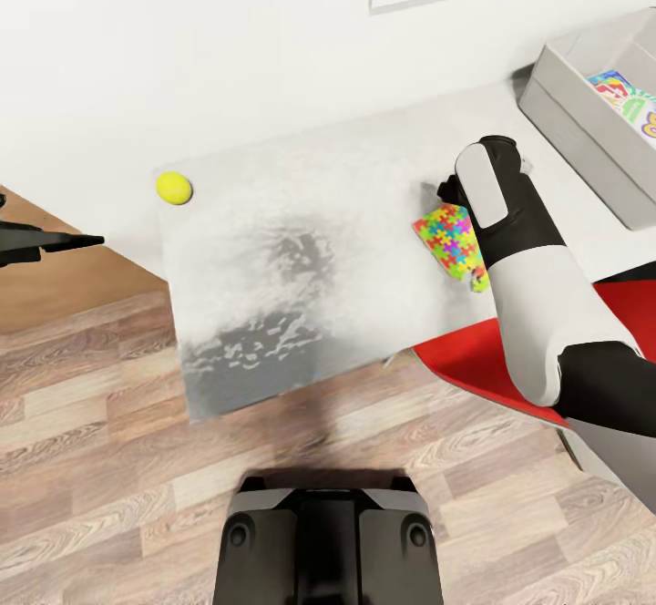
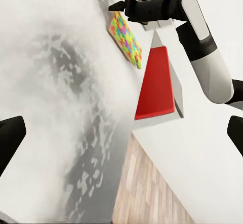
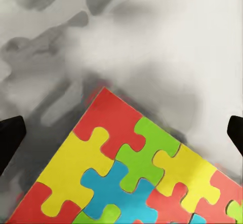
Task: Put all the toys in the child's room - the three board games (two on the bed and one on the table), the two jigsaw puzzles on the table, and the tennis ball on the table - inside the toy box on the table in the child's room.
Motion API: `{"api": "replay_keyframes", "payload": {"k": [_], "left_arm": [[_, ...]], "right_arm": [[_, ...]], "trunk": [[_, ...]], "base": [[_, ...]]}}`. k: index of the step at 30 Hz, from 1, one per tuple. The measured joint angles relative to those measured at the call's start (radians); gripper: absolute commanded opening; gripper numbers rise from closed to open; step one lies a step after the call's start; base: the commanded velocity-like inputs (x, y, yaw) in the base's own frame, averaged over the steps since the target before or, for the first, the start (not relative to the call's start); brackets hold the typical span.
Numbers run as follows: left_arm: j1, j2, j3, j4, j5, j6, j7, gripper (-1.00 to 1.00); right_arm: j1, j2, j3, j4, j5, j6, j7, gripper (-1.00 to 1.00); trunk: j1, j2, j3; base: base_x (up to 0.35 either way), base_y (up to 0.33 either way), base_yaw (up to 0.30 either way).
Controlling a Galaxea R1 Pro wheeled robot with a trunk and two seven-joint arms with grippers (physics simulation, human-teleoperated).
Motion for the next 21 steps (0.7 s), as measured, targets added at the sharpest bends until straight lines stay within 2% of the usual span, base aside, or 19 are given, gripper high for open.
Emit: {"api": "replay_keyframes", "payload": {"k": [21], "left_arm": [[0.000, 0.004, 0.000, 0.000, 0.001, 0.000, 0.000, 1.00]], "right_arm": [[0.000, 0.000, 0.000, 0.000, -0.003, -0.001, -0.001, 1.00]], "trunk": [[0.000, 0.000, 0.000]], "base": [[-0.110, 0.100, 0.000]]}}
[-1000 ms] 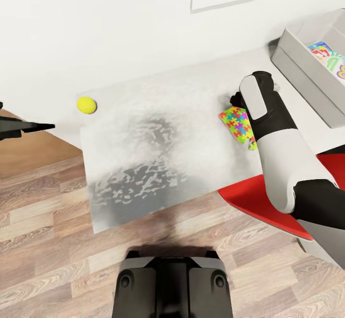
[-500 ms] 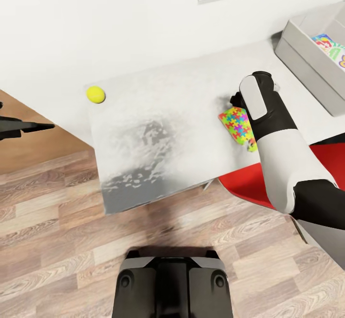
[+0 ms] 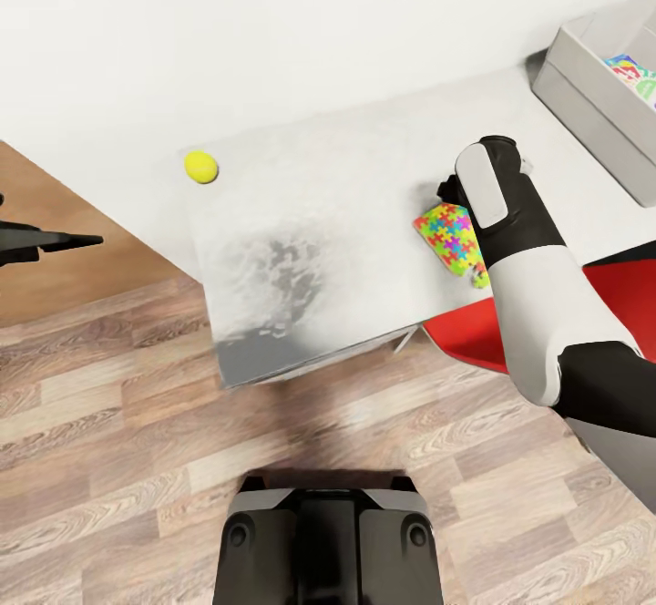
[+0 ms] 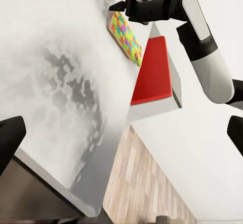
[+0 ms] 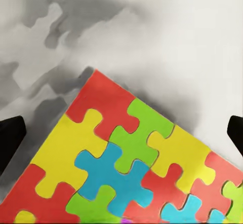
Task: Put all the toys in the child's room - the three board games (two on the bed and one on the table), the two jigsaw puzzles on the table, and the tennis ball on the table - inside the toy box on the table in the child's room.
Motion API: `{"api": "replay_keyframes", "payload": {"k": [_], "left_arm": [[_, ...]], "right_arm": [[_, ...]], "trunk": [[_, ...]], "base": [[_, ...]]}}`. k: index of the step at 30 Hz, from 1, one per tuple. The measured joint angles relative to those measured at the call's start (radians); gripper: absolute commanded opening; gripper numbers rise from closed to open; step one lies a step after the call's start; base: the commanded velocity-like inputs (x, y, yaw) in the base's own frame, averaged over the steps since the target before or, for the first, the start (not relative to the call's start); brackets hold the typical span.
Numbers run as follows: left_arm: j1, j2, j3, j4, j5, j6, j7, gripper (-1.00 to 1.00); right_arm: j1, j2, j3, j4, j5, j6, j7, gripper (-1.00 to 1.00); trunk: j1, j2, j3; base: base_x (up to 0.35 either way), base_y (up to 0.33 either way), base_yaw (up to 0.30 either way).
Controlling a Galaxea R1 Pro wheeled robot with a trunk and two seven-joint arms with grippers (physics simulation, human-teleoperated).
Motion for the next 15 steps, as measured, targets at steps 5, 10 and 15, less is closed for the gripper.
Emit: {"api": "replay_keyframes", "payload": {"k": [5, 10, 15], "left_arm": [[0.000, 0.001, 0.000, 0.000, 0.000, 0.000, 0.000, 1.00], [0.000, -0.001, 0.000, 0.000, 0.000, 0.000, 0.000, 1.00], [0.000, -0.001, 0.000, 0.000, 0.000, 0.000, 0.000, 1.00]], "right_arm": [[0.000, 0.000, 0.000, 0.000, 0.003, 0.003, -0.001, 1.00], [0.000, 0.000, 0.000, 0.000, 0.005, 0.004, -0.001, 1.00], [0.000, 0.000, 0.000, 0.000, 0.004, 0.001, 0.000, 1.00]], "trunk": [[0.000, 0.000, 0.000], [0.000, 0.000, 0.000], [0.000, 0.000, 0.000]], "base": [[-0.107, 0.146, 0.000], [-0.043, 0.060, 0.000], [-0.046, 0.068, 0.000]]}}
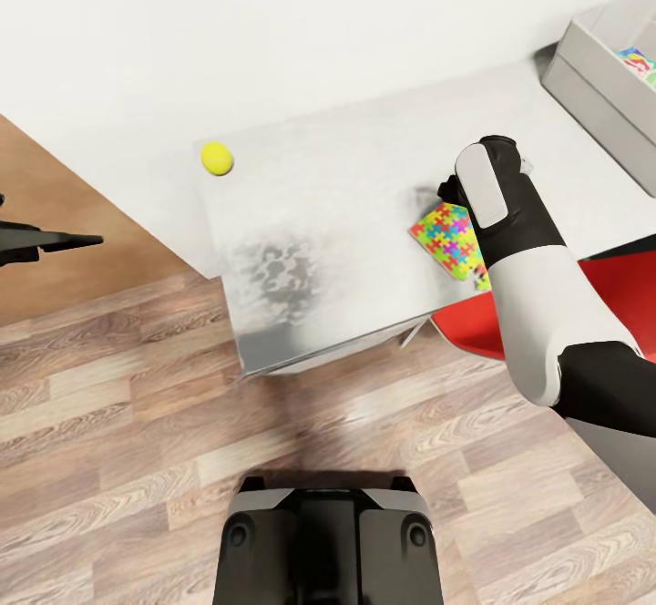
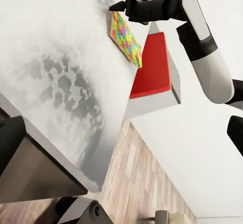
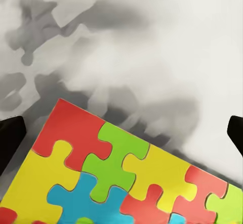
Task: Put all the toys in the child's room - the three board games (two on the bed and one on the table), the two jigsaw puzzles on the table, and the tennis ball on the table - inside the toy box on the table in the child's room.
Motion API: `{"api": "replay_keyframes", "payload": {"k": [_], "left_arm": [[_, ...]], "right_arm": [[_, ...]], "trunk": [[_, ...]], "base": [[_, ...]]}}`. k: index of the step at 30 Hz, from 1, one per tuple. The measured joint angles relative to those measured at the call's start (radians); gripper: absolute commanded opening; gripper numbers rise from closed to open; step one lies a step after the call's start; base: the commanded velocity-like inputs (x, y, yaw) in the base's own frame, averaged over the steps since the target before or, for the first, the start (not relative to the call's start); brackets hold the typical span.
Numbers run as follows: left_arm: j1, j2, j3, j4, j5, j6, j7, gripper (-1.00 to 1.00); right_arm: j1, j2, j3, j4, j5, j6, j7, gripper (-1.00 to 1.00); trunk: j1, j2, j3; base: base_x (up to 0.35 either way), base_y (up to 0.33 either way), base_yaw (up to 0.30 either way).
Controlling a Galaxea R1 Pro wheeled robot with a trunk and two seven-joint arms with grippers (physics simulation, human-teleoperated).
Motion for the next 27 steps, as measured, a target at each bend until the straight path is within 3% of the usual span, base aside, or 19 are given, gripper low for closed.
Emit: {"api": "replay_keyframes", "payload": {"k": [13, 23, 27], "left_arm": [[0.000, 0.000, 0.000, 0.000, 0.000, 0.000, 0.000, 1.00], [0.000, 0.000, 0.000, 0.000, -0.001, 0.000, 0.000, 1.00], [0.000, 0.000, 0.000, 0.000, 0.000, 0.000, 0.000, 1.00]], "right_arm": [[0.000, 0.000, 0.000, -0.001, -0.004, 0.001, 0.000, 1.00], [0.000, 0.000, 0.000, -0.001, -0.002, 0.003, -0.001, 1.00], [0.000, 0.000, -0.001, -0.002, -0.028, -0.005, 0.000, 1.00]], "trunk": [[0.000, 0.000, 0.000], [0.000, 0.000, 0.000], [-0.001, 0.000, 0.000]], "base": [[-0.072, 0.108, 0.000], [-0.012, 0.011, 0.000], [0.188, -0.123, 0.000]]}}
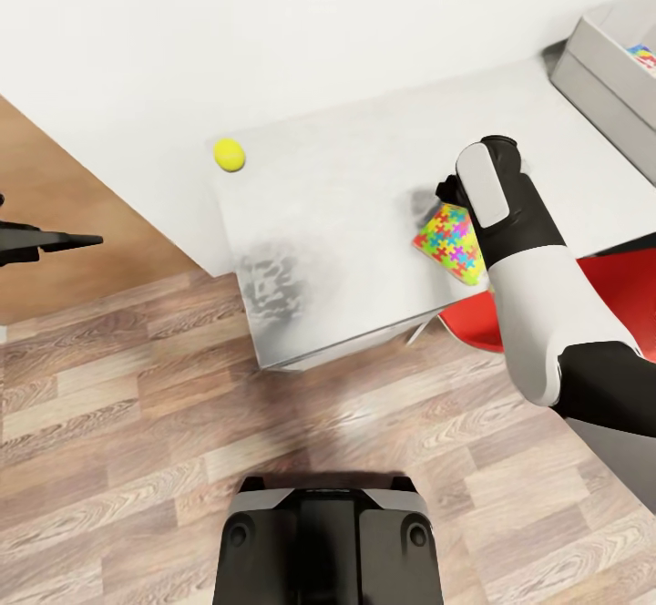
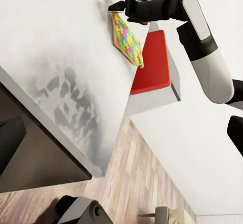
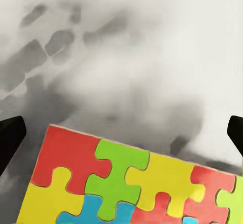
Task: Put all the toys in the child's room - the three board games (two on the bed and one on the table), the two jigsaw puzzles on the table, and the tennis ball on the table - inside the toy box on the table in the child's room.
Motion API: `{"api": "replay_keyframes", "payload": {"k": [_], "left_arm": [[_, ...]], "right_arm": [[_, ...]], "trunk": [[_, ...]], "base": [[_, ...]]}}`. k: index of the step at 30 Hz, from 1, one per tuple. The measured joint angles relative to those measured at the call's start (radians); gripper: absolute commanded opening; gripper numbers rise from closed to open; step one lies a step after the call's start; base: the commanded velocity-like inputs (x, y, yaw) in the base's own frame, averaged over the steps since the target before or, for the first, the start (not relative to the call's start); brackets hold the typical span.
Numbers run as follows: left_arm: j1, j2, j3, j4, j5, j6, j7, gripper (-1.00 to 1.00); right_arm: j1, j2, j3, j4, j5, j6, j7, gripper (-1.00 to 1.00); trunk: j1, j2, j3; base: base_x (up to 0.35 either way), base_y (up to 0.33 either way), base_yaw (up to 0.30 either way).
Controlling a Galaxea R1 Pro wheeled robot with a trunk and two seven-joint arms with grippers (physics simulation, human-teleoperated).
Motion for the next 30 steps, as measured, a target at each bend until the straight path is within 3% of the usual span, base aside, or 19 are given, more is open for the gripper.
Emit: {"api": "replay_keyframes", "payload": {"k": [5, 12, 30], "left_arm": [[0.000, 0.000, 0.000, 0.000, 0.000, 0.000, 0.000, 1.00], [0.000, 0.000, 0.000, 0.000, 0.001, 0.000, 0.000, 1.00], [0.000, -0.001, 0.000, 0.000, 0.001, 0.000, 0.000, 1.00]], "right_arm": [[0.000, 0.000, -0.001, 0.000, -0.002, -0.002, 0.001, 1.00], [0.000, -0.001, 0.000, 0.001, 0.028, 0.008, -0.001, 1.00], [0.002, -0.001, 0.000, -0.003, 0.026, 0.006, 0.000, 1.00]], "trunk": [[0.001, 0.000, 0.000], [0.001, 0.000, 0.000], [0.001, 0.000, 0.000]], "base": [[0.089, -0.081, 0.000], [-0.112, 0.066, 0.000], [-0.106, 0.050, 0.000]]}}
